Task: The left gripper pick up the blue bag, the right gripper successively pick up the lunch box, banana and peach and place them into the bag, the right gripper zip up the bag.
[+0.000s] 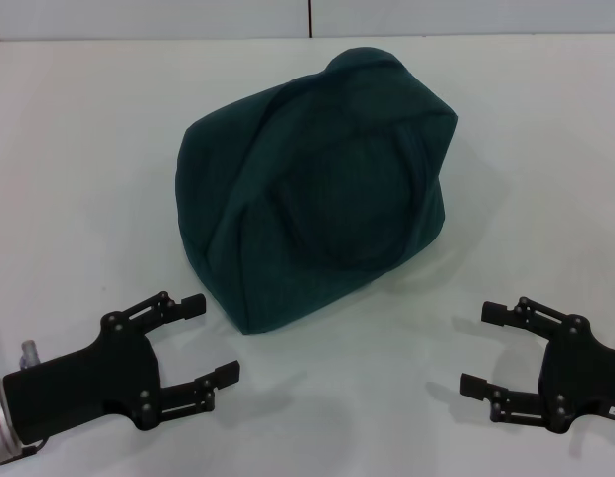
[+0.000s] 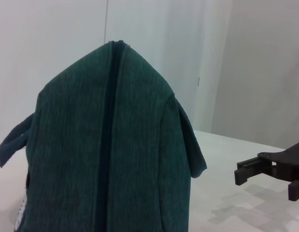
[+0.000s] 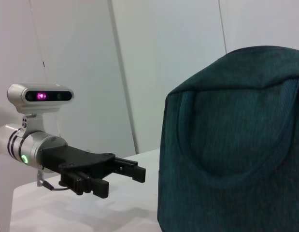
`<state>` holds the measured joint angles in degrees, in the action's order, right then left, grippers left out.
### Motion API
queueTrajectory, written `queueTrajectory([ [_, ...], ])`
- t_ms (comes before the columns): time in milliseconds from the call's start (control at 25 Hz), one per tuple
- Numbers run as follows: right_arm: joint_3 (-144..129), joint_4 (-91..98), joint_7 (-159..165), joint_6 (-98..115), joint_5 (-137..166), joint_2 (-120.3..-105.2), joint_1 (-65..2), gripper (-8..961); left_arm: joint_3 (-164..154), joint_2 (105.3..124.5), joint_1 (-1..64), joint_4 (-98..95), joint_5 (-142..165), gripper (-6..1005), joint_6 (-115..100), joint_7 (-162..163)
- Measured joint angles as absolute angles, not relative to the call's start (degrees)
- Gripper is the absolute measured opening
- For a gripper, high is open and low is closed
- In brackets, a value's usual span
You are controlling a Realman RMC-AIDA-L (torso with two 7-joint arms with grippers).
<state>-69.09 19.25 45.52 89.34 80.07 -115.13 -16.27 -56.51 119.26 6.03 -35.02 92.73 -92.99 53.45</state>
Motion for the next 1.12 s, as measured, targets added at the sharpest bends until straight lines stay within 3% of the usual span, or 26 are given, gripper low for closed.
queueTrajectory([
  [1120,-69.2,18.6,45.5,89.5,80.1,-115.23,-16.3,872,-56.9,119.26,5.8,-35.2,92.7,861,-93.1,53.4],
])
